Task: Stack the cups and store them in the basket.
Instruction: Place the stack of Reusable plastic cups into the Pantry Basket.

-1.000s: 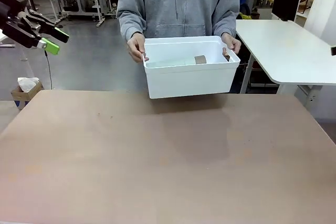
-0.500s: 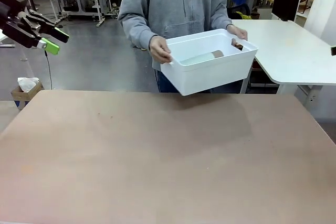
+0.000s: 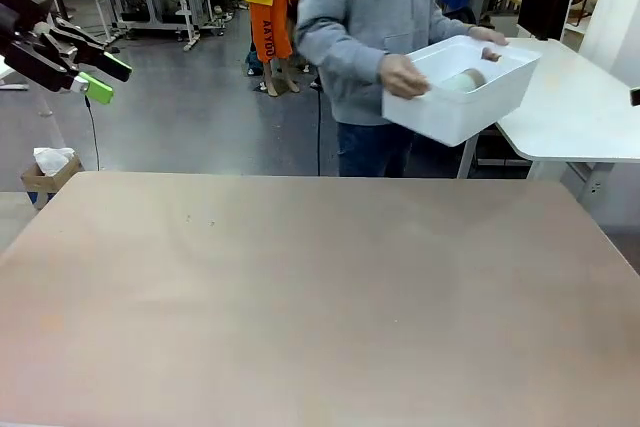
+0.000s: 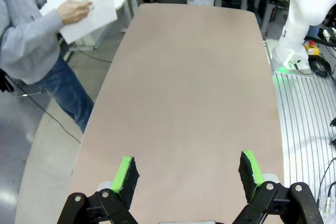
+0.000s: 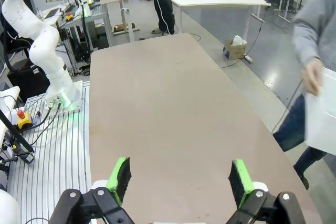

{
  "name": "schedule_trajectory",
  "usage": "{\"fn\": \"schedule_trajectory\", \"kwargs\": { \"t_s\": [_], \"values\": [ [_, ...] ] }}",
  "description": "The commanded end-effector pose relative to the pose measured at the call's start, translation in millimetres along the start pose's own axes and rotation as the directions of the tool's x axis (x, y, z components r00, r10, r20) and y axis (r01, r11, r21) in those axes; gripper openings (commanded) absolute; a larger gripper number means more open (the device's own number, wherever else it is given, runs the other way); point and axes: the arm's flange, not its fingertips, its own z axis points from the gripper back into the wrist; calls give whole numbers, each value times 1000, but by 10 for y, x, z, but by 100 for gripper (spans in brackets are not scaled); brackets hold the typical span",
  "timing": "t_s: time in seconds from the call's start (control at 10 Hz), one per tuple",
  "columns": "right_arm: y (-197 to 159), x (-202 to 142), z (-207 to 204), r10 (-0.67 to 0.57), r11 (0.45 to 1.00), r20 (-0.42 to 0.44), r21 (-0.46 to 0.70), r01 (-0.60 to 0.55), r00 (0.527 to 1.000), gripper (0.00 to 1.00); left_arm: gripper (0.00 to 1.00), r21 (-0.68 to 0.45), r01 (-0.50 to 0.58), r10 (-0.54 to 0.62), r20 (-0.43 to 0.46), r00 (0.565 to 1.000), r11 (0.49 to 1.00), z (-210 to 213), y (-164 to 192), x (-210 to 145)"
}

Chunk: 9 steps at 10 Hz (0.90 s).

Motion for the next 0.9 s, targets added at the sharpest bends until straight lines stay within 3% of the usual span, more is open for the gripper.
{"fn": "schedule_trajectory", "kwargs": {
  "t_s": [0.0,0.8],
  "values": [
    [-15,35,2,8,1000,17,-3,-8,1000,100,100,-5,-6,6,-5,1000,1000,9,-5,19],
    [-15,35,2,8,1000,17,-3,-8,1000,100,100,-5,-6,6,-5,1000,1000,9,-5,19]
  ]
}}
